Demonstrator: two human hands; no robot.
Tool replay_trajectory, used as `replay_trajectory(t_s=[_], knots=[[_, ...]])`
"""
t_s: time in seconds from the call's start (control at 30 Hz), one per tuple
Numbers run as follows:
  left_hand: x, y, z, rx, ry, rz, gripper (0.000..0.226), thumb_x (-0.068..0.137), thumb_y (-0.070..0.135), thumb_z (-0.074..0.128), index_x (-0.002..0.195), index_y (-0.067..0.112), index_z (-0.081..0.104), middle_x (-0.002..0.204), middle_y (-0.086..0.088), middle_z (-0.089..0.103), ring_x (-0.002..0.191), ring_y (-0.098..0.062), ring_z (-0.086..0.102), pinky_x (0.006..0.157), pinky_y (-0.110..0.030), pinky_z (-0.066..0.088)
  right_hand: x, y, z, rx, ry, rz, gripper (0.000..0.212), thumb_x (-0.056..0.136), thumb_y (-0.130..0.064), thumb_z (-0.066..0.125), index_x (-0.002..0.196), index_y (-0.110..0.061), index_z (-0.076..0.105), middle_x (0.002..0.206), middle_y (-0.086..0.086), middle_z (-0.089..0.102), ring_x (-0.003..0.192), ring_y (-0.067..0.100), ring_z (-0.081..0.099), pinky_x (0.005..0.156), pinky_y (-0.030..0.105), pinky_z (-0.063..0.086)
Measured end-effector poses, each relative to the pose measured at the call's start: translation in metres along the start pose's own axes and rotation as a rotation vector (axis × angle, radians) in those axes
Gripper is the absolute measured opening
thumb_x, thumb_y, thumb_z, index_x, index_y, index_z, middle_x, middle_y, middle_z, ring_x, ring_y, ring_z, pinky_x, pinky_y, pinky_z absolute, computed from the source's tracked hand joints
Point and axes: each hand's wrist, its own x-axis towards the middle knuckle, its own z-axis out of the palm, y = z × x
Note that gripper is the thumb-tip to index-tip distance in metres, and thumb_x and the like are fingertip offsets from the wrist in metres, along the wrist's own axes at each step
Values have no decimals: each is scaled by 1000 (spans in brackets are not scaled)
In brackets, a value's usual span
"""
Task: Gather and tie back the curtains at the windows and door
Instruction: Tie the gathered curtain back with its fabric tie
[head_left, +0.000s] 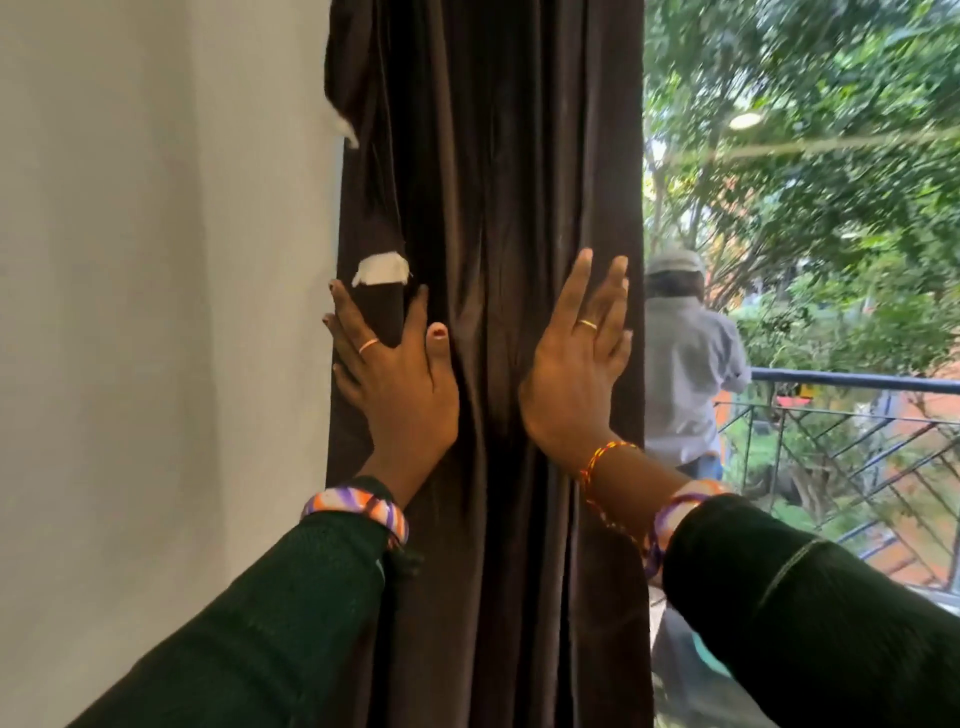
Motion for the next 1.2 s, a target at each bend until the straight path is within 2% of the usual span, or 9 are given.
replay_trajectory(t_s=[0.13, 0.23, 0.43, 0.57, 0.67, 0.77, 0.9, 1.1, 1.2], knots=[[-13, -24, -27, -23, 0, 28, 52, 91, 5, 44, 139, 22, 40, 155, -17, 2, 135, -28, 31, 103, -11, 26, -18, -13, 4, -200, 225, -414, 66, 79, -6, 31, 145, -9, 27, 150, 20, 31, 140, 34, 27, 111, 48, 18], [-15, -53, -43, 14, -51, -57, 52, 85, -7, 37, 132, 12, 50, 140, -19, 43, 121, -31, 49, 102, -27, 39, -33, -33, 8, -123, -102, -638, 52, 89, -15, 28, 139, -10, 42, 147, 11, 39, 141, 27, 28, 114, 44, 4], [-9, -85, -79, -77, -93, -114, 26, 90, 3, 41, 77, -3, 63, 73, -19, 64, 61, -16, 54, 56, -16, 37, -64, -60, 42, 112, -692, -244, 66, 93, -53, 37, 147, -18, 22, 157, 17, 3, 146, 29, -1, 114, 55, 0], [-13, -83, -101, -223, -113, -115, 39, 94, 37, 45, 59, 21, 51, 55, 6, 51, 49, 4, 51, 49, -5, 35, -76, -73, 59, 165, -610, -231, 75, 89, -40, 53, 149, -19, 14, 155, 18, -18, 143, 34, -16, 111, 61, 5], [-14, -90, -107, -61, -135, -30, 39, 80, 57, 55, 76, 19, 63, 70, 6, 64, 64, 1, 59, 59, -7, 42, -83, -77, 67, 122, -427, -222, 86, 86, -31, 57, 150, -16, 1, 153, 17, -25, 143, 33, -19, 111, 59, 11], [-12, -98, -107, 107, -62, -19, 45, 82, 44, 54, 94, 1, 66, 89, -13, 69, 82, -25, 65, 69, -29, 51, -85, -70, 71, 125, -304, -147, 97, 84, -28, 59, 148, -10, -12, 153, 18, -24, 143, 30, -18, 111, 58, 12], [-20, -91, -109, 260, -43, -37, 24, 89, 16, 53, 70, 2, 49, 73, -17, 53, 73, -36, 55, 60, -28, 30, -84, -58, 61, 256, -208, -67, 104, 85, -29, 60, 139, -13, -28, 152, 22, -23, 143, 29, -17, 111, 59, 4], [-48, -58, -107, 344, -27, -25, 24, 93, 11, 46, 80, -7, 56, 81, -20, 54, 69, -26, 46, 60, -23, 25, -84, -25, 42, 309, -379, 37, 78, 92, -28, 51, 150, -16, -1, 128, 11, 58, 121, 26, 52, 113, 49, 10], [-68, -34, -95, 333, -19, 13, 30, 95, 16, 43, 84, -7, 58, 86, -24, 59, 76, -35, 56, 62, -31, 34, -94, -9, 30, 157, -489, -119, 62, 91, -19, 44, 148, -19, 19, 107, 10, 68, 106, 27, 60, 109, 43, 22]])
